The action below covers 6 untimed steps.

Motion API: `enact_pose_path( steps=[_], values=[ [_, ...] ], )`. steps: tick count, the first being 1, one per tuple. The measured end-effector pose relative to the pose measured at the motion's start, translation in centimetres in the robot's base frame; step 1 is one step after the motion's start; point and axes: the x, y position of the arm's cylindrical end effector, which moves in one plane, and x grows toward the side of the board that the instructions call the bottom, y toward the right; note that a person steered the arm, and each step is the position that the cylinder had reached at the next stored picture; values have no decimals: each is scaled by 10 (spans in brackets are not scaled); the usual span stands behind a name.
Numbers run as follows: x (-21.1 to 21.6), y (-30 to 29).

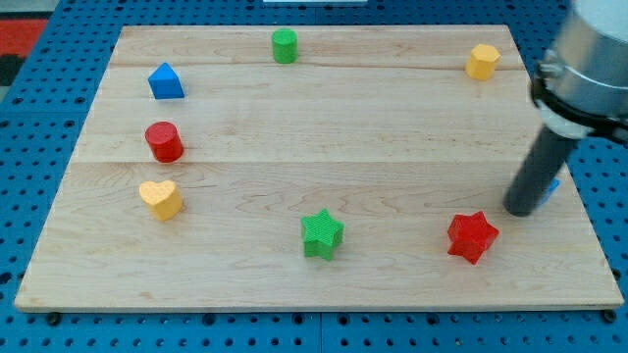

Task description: Push red star closer to green star

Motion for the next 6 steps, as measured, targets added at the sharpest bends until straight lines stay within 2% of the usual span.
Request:
enact_pose_path(
  steps=[2,4,6],
  values=[
    [43,10],
    [41,-100],
    [29,-139]
  ],
)
